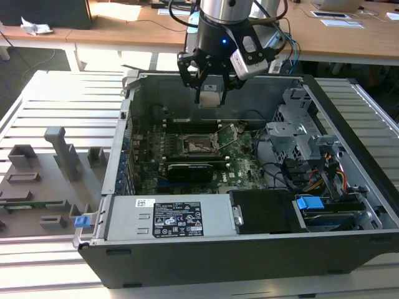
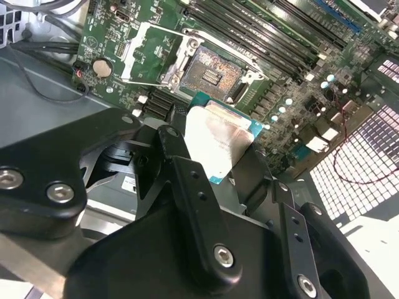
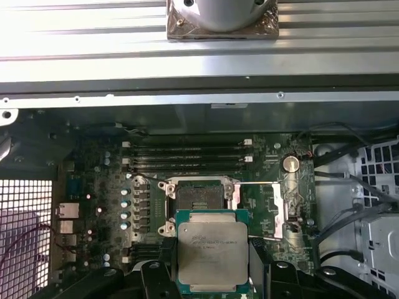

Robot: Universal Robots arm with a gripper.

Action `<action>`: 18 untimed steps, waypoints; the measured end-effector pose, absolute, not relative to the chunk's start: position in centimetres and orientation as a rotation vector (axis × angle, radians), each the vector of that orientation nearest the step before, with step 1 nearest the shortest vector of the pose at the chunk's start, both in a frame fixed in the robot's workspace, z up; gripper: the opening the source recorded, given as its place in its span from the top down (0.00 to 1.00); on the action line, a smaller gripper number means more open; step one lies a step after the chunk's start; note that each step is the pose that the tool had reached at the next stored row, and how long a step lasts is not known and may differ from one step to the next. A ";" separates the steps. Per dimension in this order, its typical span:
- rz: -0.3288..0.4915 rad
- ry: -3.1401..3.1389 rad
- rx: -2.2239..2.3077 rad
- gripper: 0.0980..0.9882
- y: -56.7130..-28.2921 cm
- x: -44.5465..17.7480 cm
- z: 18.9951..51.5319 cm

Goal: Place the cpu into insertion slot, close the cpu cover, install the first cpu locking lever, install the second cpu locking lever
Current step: 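Place the cpu into insertion slot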

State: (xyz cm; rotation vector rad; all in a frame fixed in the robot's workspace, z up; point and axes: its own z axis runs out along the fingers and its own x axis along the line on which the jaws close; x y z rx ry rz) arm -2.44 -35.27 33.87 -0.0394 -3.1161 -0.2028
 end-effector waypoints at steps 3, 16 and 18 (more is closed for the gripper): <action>-0.203 -3.116 -0.039 0.50 -35.3 -2.4 33.5; -0.203 -3.116 -0.039 0.50 -35.3 -2.4 31.3; -0.202 -3.116 -0.039 0.50 -35.3 -2.4 31.0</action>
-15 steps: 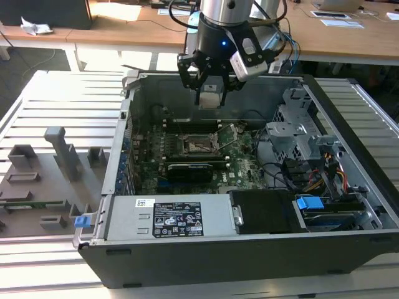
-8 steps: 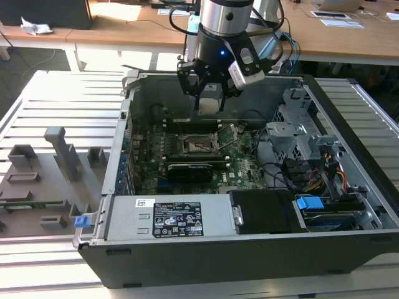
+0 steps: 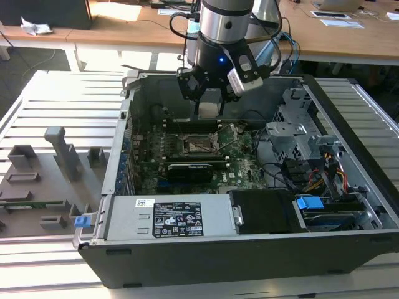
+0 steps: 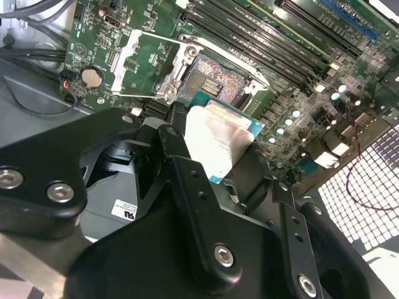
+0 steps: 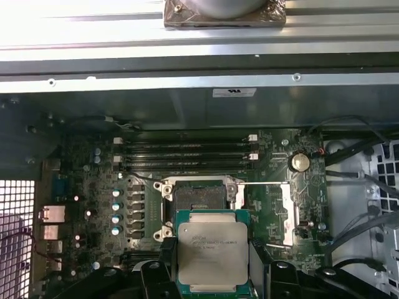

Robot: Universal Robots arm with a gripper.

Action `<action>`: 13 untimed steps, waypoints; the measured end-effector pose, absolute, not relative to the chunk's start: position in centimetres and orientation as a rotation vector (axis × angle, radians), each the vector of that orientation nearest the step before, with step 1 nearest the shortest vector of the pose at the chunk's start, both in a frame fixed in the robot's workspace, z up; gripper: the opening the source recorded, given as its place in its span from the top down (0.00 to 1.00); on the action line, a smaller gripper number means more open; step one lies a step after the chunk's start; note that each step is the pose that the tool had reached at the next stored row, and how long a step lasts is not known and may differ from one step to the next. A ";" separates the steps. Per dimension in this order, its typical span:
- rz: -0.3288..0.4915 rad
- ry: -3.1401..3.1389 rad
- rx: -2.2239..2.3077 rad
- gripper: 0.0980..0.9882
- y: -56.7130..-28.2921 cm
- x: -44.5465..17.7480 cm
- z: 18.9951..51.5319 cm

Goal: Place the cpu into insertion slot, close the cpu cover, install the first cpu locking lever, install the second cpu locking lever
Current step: 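Place the cpu into insertion slot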

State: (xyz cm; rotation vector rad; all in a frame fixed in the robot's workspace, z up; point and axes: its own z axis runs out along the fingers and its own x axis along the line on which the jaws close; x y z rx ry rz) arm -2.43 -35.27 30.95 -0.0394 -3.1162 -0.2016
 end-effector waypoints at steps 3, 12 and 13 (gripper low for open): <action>-0.171 -3.118 -0.040 0.50 -35.2 -2.4 30.7; -0.026 -3.124 -0.041 0.50 -33.9 -2.4 30.1; -0.026 -3.124 -0.041 0.50 -33.8 -2.4 30.0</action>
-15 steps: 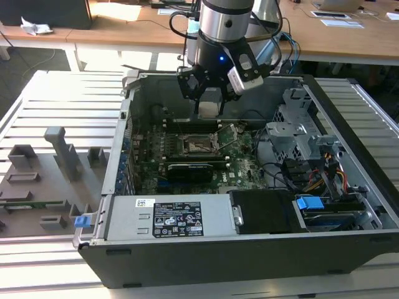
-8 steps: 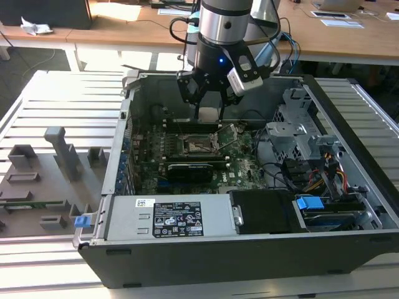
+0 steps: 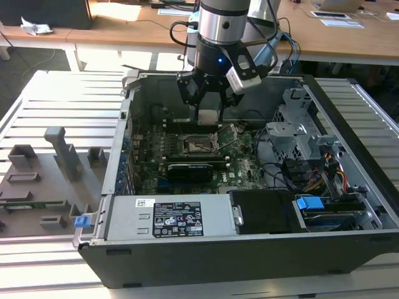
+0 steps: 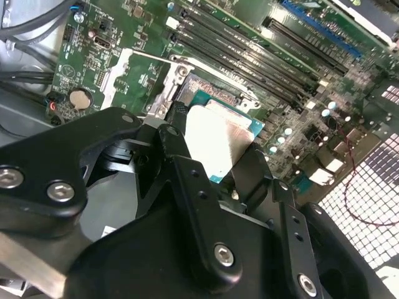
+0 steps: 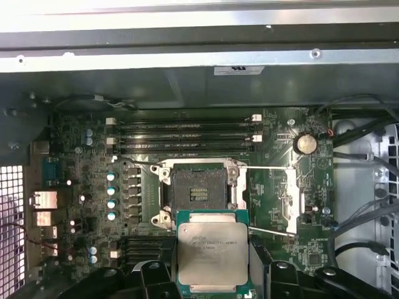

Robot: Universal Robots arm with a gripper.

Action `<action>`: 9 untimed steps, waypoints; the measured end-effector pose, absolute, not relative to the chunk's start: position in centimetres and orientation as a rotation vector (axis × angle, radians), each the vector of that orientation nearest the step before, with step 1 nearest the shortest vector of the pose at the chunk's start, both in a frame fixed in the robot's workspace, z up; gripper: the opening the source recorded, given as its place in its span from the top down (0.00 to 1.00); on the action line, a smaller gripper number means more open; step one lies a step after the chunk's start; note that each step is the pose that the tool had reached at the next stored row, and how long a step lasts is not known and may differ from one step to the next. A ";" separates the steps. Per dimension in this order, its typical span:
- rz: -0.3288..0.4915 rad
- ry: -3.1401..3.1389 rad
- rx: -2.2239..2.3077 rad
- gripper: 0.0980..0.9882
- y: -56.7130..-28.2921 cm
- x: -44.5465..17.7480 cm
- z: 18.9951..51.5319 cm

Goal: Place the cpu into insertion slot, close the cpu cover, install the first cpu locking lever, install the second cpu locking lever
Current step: 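Place the cpu into insertion slot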

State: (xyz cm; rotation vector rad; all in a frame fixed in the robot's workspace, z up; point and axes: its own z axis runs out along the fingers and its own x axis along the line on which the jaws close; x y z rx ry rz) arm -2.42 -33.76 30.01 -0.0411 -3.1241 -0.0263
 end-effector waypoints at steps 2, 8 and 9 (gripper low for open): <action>-0.026 -3.124 -0.041 0.50 -33.5 -2.4 29.9; -0.026 -3.124 -0.041 0.50 -32.8 -2.4 29.2; -0.026 -3.124 -0.041 0.50 -32.7 -2.4 29.0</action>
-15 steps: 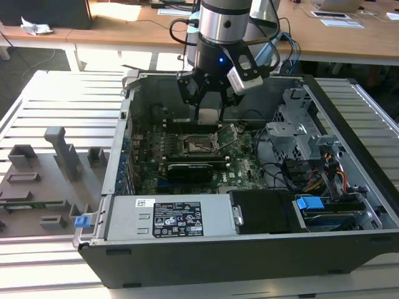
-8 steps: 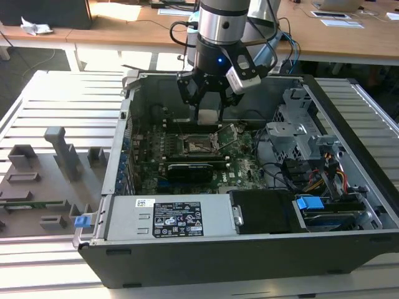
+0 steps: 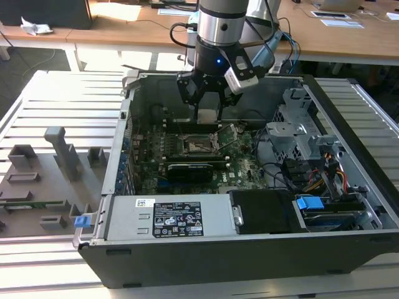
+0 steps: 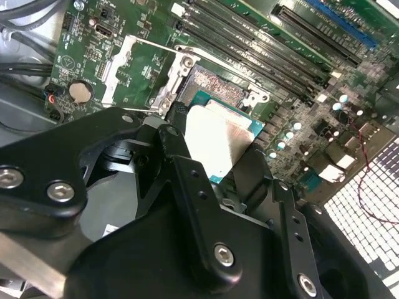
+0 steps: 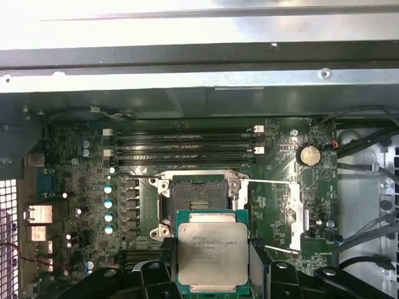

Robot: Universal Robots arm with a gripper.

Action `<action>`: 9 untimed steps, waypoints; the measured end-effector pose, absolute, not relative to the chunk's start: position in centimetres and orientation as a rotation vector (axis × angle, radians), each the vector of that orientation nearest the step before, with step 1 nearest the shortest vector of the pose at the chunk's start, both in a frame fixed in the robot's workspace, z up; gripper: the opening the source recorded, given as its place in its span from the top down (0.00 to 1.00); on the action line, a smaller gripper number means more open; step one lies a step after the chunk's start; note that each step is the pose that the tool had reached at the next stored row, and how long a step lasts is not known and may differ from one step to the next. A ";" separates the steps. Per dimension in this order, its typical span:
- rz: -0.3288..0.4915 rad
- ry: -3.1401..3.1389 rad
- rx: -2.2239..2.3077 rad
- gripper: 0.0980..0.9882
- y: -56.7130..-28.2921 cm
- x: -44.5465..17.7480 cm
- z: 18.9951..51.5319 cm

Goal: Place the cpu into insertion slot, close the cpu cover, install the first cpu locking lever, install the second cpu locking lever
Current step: 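Place the cpu into insertion slot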

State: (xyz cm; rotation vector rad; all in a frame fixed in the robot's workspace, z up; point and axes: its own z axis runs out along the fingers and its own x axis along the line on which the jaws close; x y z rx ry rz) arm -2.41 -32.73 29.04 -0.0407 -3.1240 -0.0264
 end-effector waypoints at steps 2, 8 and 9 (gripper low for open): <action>-0.026 -3.124 -0.041 0.50 -32.7 -2.4 28.7; -0.026 -3.124 -0.041 0.50 -32.7 -2.4 27.7; -0.026 -3.124 -0.041 0.50 -32.7 -2.4 27.6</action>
